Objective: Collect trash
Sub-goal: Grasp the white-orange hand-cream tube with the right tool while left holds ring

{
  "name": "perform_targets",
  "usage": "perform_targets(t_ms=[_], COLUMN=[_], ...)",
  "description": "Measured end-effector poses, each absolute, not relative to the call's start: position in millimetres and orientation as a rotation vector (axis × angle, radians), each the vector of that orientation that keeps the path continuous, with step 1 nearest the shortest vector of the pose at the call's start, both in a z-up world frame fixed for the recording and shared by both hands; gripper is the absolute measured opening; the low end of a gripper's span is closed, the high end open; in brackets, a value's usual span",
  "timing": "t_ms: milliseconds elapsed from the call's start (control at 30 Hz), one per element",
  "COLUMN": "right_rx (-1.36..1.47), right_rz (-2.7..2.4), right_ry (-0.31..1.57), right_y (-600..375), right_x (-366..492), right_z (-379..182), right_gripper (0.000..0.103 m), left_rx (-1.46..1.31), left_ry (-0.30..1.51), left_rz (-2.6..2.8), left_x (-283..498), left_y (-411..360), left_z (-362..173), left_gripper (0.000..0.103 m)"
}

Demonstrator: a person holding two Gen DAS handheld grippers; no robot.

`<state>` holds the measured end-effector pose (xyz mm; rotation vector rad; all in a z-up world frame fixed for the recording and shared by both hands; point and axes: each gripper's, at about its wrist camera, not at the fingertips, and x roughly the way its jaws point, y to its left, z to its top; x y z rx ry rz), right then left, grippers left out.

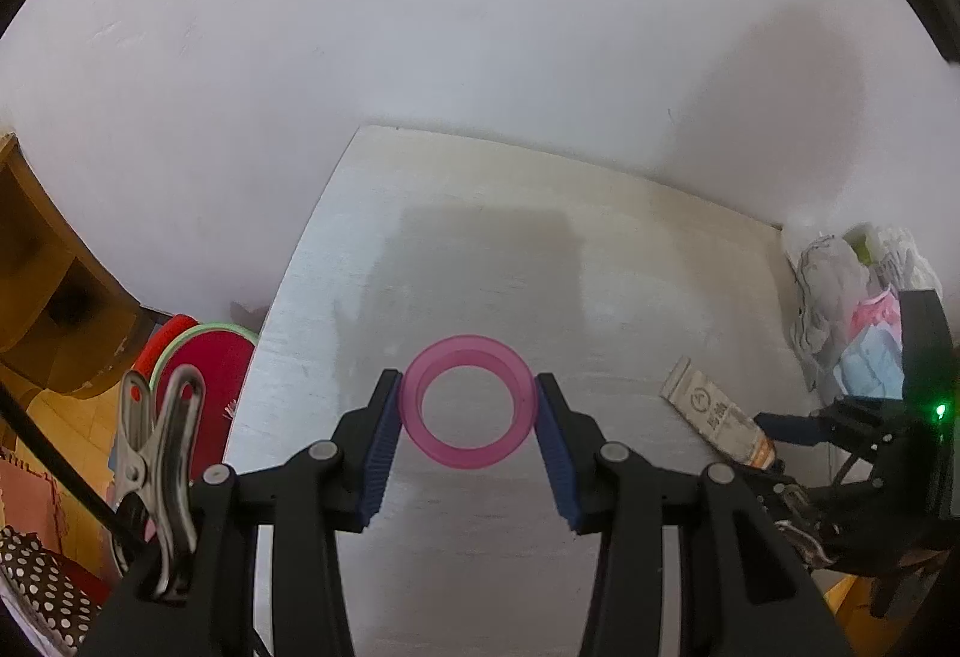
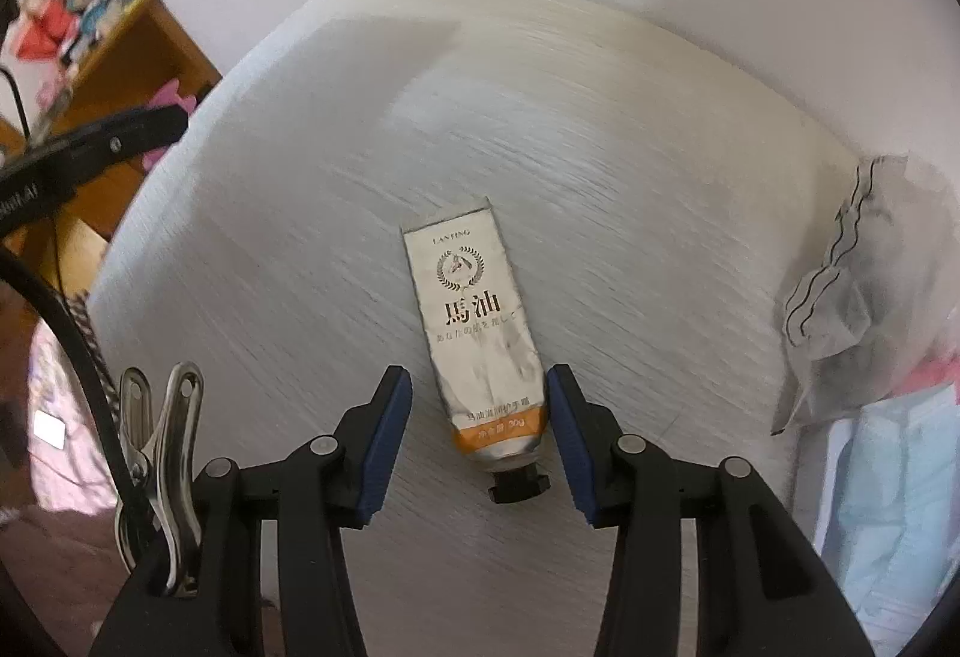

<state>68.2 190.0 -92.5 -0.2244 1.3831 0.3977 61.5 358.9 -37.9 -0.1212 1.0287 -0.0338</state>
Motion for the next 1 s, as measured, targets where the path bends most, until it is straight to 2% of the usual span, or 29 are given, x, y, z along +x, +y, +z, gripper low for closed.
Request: perform_targets(t_ms=[100, 167, 233, 1000], right_rx=[-0.277, -0.295, -0.284, 0.071], right_rz=[0.380, 0.353, 0.338, 0.286], right_ry=[1.370, 1.359, 1.353, 1.276], right_y=[197.0, 199.6, 200.4, 192.7], right_x=[63.0, 62.7, 61.0, 46.0], right_z=[-93.1, -93.2, -93.1, -43.8], right_gripper=[0.048, 0.040, 0.039, 0.039], left_rx=[-0.123, -0.122, -0.121, -0.062], left_ry=[1.031, 1.031, 1.031, 1.035], left_rz=[-0.037, -0.038, -0.040, -0.075], left_x=[58.3, 56.4, 54.5, 23.5], left_y=[361.3, 363.5, 365.5, 386.3], left_z=[-39.8, -39.8, -40.1, -37.6], left_gripper=[0.045, 0.045, 0.045, 0.045])
